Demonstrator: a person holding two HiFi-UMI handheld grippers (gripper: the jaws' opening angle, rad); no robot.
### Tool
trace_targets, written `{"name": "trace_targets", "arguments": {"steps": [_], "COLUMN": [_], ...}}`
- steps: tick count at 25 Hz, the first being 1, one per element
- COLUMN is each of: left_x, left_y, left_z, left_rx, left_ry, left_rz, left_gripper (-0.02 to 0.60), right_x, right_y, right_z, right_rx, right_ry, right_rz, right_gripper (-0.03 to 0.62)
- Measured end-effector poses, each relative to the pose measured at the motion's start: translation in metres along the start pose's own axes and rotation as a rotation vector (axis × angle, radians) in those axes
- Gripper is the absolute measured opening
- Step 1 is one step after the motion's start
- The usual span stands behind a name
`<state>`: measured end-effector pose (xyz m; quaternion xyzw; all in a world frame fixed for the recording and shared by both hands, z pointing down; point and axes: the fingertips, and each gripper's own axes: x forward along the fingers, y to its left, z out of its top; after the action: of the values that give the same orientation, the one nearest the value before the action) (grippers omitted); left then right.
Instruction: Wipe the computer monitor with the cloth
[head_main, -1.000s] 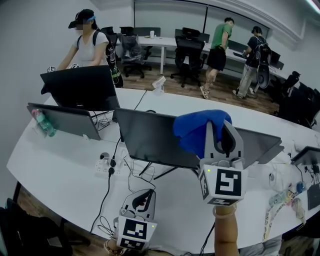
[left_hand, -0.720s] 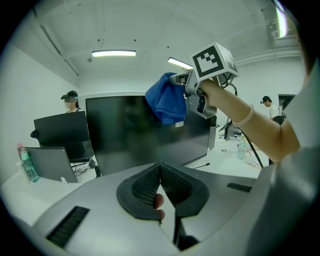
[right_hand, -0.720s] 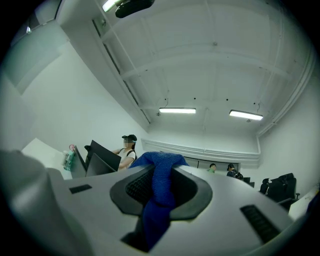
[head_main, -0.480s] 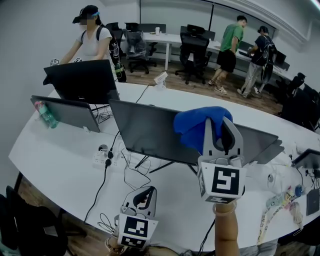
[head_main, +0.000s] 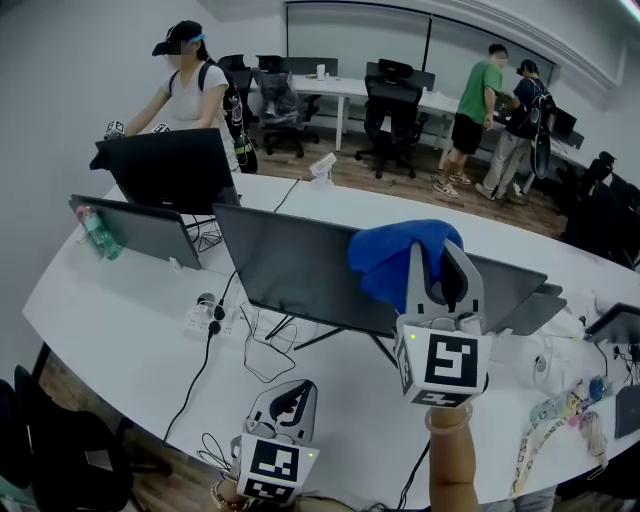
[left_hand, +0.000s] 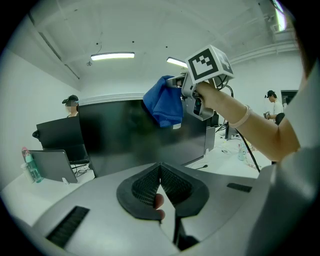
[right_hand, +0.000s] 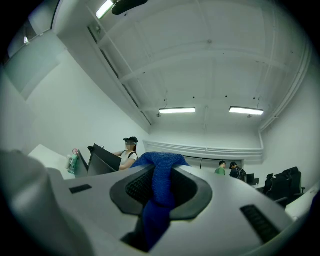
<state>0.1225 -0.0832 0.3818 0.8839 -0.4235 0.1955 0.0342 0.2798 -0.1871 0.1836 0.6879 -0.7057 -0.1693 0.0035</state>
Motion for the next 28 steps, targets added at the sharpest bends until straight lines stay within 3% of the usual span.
{"name": "trace_targets", "arguments": {"steps": [28], "left_x": [0.029], "left_y": [-0.068], "left_z": [0.015], "left_rx": [0.028], "left_ry": [0.006], "left_rz": [-0.034], "left_gripper": [0.009], "right_x": [-0.034], "right_y": [-0.086], "right_z": [-0.024], "right_rx": [0.025], "right_ry": [0.019], "right_rz": [-0.055], "right_gripper": [0.072]}}
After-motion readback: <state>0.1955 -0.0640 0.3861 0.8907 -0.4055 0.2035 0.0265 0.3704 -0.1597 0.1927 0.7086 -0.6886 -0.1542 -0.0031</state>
